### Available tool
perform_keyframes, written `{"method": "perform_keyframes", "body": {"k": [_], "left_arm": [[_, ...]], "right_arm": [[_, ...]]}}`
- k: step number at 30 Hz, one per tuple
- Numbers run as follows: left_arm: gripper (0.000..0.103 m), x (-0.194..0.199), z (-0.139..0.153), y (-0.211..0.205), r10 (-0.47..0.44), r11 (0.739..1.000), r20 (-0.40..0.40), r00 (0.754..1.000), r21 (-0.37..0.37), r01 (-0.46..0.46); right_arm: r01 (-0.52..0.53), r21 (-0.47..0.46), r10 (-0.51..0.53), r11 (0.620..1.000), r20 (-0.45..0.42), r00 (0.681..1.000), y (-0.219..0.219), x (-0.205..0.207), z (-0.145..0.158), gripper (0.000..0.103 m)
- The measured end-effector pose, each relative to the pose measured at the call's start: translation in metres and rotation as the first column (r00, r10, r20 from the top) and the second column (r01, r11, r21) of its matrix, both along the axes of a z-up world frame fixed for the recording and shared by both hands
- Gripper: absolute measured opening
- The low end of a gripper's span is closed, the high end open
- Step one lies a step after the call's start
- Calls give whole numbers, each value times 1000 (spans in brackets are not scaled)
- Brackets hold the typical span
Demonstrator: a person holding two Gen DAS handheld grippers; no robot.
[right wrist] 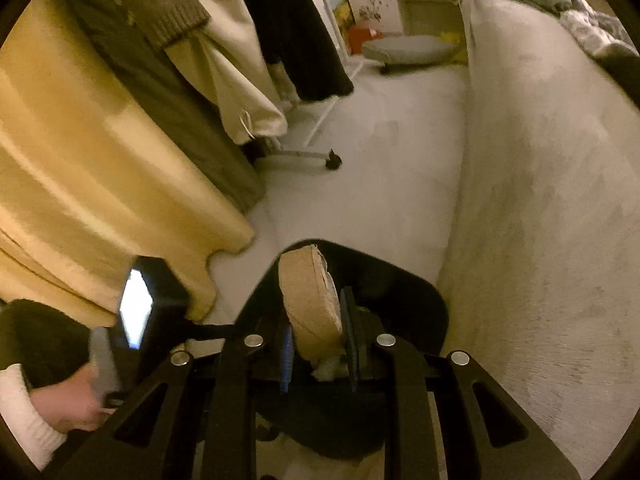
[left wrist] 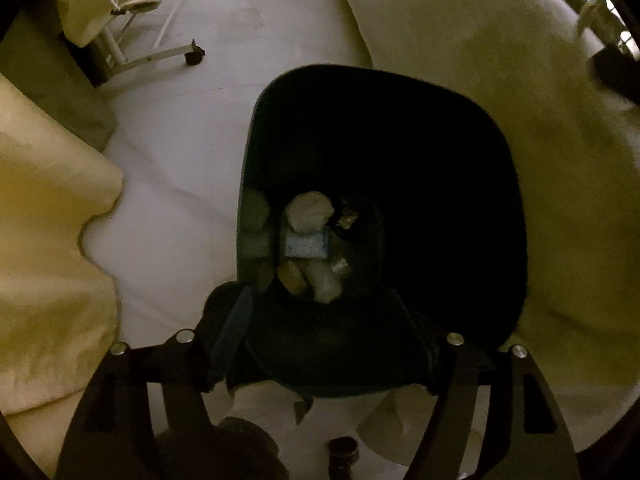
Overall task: Collect trash
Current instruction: 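Carry the bubble wrap and brown tape roll to the black bin and release both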
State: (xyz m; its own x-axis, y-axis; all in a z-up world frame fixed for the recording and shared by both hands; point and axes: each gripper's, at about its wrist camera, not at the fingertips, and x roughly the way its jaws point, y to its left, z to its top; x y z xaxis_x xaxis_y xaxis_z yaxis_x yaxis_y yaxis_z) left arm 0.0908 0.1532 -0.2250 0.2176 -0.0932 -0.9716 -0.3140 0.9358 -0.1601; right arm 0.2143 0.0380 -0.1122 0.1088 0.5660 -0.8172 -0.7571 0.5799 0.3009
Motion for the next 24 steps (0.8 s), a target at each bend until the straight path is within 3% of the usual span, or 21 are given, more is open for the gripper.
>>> {"method": "perform_keyframes", "body": {"k": [11,15,24], "left_arm": [[90,-15,48,11,7,1000,162,987,22,-10],[91,-20,61,14,7,997,193,981,69,-21],[95,-33,98,24,23,998,298,954,44,-38]], "right_arm": [[32,-90,-38,995,-63,997,8,11,-48,21],[23,-117,-30,993,-64,998,9,7,-53,21],[25,-147,-35,989,-66,997,5,2,-54,22]]}}
